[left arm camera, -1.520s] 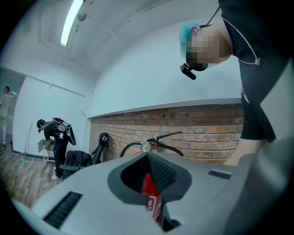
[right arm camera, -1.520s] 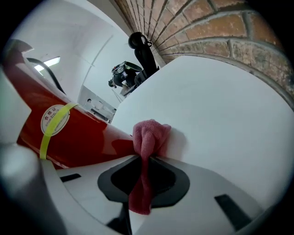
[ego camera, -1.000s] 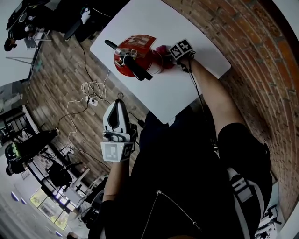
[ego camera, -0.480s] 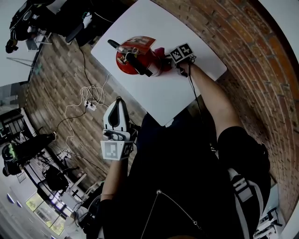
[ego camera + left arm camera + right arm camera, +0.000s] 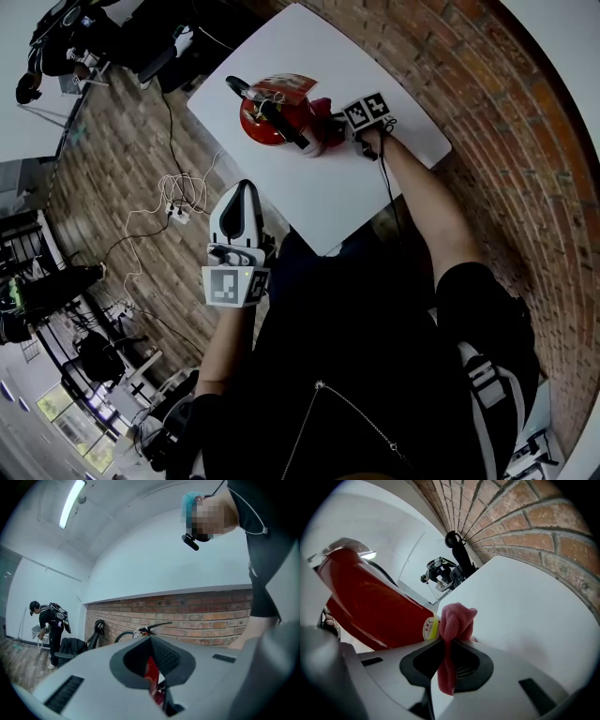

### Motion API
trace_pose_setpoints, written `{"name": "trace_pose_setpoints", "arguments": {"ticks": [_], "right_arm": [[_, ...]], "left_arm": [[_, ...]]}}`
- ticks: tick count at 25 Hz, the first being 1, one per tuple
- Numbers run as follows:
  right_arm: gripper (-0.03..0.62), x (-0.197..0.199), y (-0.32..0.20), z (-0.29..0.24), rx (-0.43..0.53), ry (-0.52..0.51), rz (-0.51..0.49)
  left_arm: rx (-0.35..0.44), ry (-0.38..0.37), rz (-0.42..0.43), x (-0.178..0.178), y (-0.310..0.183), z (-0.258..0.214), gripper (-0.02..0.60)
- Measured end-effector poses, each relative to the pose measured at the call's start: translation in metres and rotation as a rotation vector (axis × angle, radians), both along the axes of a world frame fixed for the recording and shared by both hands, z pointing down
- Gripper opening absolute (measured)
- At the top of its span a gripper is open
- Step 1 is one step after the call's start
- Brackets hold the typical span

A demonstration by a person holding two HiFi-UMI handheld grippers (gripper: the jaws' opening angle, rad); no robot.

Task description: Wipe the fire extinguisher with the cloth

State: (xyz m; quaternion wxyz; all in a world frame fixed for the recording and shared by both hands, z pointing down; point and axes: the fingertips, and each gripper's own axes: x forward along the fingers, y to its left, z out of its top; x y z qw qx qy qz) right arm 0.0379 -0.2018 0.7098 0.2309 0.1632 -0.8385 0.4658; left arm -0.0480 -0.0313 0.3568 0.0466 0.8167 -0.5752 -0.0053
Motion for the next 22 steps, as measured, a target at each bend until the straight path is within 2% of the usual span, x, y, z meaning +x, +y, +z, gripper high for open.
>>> {"name": "trace_pose_setpoints", "arguments": {"ticks": [7,11,22], "right_arm": [[0.069,0.0,-0.001,-0.02,0.026,-0.02,0.004],[0.069,0.0,0.0,-0.028,0.038,-0.016,0.004],[0.069,0.003,0.001,-0.064,0.039,-0.099,0.02]], "left_arm": [[-0.003,0.031,-0.029,0.004,-0.012,-0.006,0.008],[0.005,-0.007,-0.029,0.003,-0.023,-0.005,0.008],[-0.036,-0.028,-0.092,0.001,-0.057,0.001,0.008]]}}
